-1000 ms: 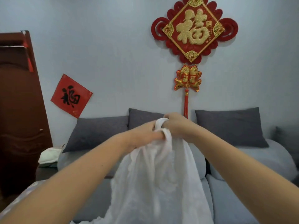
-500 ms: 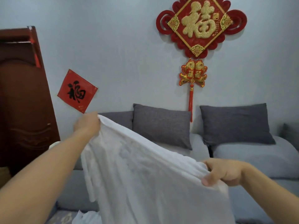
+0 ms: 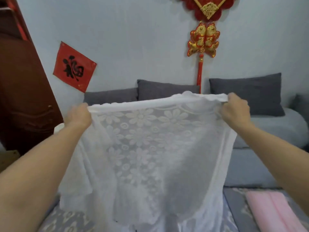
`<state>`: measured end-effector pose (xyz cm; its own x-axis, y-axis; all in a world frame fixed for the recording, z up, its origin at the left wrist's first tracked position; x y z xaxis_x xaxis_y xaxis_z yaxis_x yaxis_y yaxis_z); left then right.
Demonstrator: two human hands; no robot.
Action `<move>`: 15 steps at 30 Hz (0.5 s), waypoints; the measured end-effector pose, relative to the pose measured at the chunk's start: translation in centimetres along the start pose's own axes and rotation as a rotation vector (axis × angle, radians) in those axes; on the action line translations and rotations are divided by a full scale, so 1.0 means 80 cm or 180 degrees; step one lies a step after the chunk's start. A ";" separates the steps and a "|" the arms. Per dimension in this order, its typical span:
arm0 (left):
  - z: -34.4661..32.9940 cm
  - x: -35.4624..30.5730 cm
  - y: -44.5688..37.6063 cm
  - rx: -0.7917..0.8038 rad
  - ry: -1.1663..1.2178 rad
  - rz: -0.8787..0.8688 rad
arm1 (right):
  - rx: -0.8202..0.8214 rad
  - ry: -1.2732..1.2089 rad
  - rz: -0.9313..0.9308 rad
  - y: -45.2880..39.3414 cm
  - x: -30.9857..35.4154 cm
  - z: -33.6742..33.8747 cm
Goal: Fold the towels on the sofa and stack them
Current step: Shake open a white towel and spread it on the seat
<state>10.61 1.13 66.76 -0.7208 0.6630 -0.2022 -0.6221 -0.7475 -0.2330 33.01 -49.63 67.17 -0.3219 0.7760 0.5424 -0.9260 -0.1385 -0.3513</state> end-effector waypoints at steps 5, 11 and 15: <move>0.073 0.005 -0.048 -0.0678 0.0443 -0.0124 | -0.0840 -0.0155 0.0791 0.012 0.073 0.068; -0.106 0.034 -0.010 0.0380 0.0907 -0.1226 | 0.2021 0.1638 0.1370 0.182 -0.033 -0.210; -0.361 0.173 0.139 0.3108 -0.0341 -0.1669 | 0.3281 0.2643 -0.0284 0.325 -0.253 -0.289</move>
<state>2.55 3.19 33.93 -0.2915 0.9345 -0.2041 -0.7967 -0.1191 0.5925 20.03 -54.73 29.38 -0.3783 0.8989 -0.2210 -0.7813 -0.1820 0.5970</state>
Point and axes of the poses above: each hand's wrist, its own y-axis away from the middle knuckle, its own z-axis out of the back of the hand, x = y × z, the point moved 7 cm from there along -y, towards the middle knuckle, and after that the axes turned 13 degrees about x, right-handed, at the moved point
